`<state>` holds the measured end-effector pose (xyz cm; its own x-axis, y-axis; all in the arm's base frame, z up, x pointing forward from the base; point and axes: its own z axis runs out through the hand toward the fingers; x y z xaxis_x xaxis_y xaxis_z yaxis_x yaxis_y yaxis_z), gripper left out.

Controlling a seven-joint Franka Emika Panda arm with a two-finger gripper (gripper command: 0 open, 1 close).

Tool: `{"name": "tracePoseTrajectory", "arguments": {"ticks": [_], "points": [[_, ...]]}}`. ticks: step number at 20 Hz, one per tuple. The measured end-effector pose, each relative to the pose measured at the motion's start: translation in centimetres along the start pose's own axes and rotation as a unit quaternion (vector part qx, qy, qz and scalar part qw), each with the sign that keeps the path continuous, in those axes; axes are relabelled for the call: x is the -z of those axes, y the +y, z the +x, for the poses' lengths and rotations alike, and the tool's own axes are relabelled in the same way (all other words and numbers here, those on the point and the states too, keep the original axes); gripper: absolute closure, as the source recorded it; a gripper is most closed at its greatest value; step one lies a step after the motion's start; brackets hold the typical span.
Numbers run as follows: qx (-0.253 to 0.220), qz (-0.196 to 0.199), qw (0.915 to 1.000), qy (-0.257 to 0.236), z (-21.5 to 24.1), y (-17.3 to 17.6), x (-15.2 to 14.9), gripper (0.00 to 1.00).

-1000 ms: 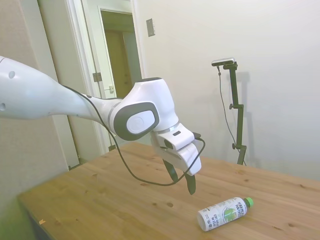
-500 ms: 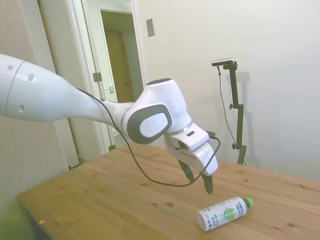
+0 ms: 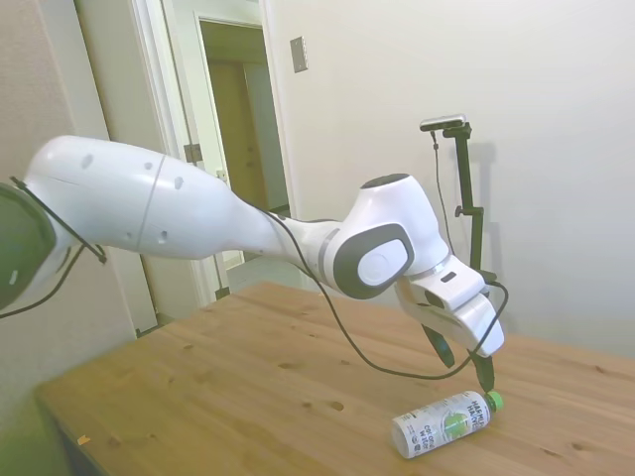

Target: Stand the water bottle

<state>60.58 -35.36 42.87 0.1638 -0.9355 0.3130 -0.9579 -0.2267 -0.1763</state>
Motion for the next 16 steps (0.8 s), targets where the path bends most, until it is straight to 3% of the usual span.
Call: {"name": "tracePoseTrajectory", "arguments": {"ticks": [8,14,15,16], "points": [[-0.004,-0.025,0.9997,-0.001,0.0,-1.7,-5.3,0.00],[-0.003,-0.034,0.9994,-0.006,-0.1,-2.0,-6.6,0.00],[-0.003,-0.036,0.9993,-0.007,-0.1,-2.0,-6.9,1.00],[-0.004,-0.038,0.9993,-0.008,-0.1,-2.0,-7.1,1.00]]}}
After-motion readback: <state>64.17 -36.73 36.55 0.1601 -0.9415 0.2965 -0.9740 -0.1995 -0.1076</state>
